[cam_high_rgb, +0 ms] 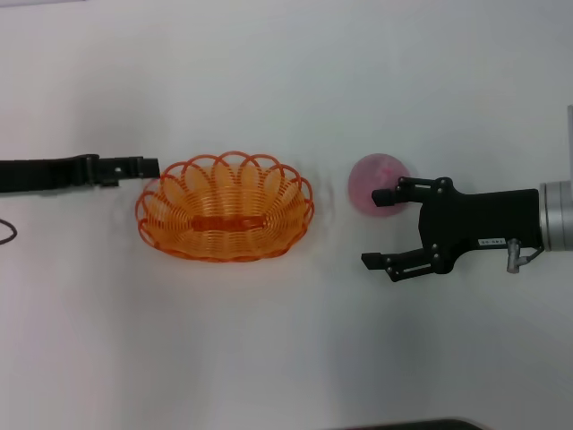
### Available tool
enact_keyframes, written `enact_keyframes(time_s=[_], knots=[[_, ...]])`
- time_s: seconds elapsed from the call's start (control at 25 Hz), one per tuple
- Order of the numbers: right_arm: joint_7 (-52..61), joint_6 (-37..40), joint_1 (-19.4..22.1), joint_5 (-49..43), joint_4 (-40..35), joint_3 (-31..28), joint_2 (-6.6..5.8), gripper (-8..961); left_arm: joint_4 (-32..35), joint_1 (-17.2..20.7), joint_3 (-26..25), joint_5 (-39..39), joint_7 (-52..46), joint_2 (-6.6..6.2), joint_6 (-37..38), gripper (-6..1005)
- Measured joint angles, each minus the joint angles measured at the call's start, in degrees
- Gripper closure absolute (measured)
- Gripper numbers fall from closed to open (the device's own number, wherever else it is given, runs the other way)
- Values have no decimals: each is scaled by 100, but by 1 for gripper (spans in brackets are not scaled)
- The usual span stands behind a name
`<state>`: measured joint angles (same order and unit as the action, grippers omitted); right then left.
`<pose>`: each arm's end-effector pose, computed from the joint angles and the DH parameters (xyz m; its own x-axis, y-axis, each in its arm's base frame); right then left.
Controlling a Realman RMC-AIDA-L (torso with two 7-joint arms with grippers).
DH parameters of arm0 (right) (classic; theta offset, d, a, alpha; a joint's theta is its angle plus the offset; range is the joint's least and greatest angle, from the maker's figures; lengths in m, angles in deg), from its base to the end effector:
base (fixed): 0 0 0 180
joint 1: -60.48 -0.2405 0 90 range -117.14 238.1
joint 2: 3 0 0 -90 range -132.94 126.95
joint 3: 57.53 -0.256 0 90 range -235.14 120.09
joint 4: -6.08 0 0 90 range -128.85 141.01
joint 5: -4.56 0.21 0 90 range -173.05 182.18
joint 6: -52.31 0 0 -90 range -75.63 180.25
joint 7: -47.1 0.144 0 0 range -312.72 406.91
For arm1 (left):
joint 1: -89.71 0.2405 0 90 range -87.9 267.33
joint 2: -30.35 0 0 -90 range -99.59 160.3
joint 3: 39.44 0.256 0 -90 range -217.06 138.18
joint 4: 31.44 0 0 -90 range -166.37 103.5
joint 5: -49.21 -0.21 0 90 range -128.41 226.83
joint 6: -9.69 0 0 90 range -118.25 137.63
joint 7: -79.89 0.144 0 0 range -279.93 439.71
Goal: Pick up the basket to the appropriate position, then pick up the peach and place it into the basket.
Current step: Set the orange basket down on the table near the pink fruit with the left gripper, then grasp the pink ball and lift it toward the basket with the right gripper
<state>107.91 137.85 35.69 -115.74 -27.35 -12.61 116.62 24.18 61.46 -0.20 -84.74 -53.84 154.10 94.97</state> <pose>0.3045 0.2851 -0.0353 0.9226 -0.2115 -0.3226 -0.2789 -0.9435 -0.1790 -0.2797 0.3322 0.0104 0.2944 0.8820 0.3680 0.9539 -0.2948 -0.0564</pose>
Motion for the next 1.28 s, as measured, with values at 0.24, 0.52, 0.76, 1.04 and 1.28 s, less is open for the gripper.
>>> enact_keyframes(time_s=[0.24, 0.52, 0.76, 1.04, 1.28], knots=[[0, -3, 5, 2, 2, -2, 0, 0, -195, 362, -139, 1142, 2528, -3, 145, 92], [0, 9, -9, 23, -3, -5, 0, 0, -310, 493, -63, 1523, 3749, 0, 213, 91], [0, -10, -6, 14, -6, -10, 0, 1, -315, 569, -2, 1503, 4193, -18, 342, 92], [0, -11, 1, 10, -6, -4, 0, 1, -300, 1042, -90, 1508, 5236, 15, 733, 93], [0, -1, -6, 8, -6, -1, 0, 1, -417, 1461, -361, 1525, 5708, 36, 1061, 94]])
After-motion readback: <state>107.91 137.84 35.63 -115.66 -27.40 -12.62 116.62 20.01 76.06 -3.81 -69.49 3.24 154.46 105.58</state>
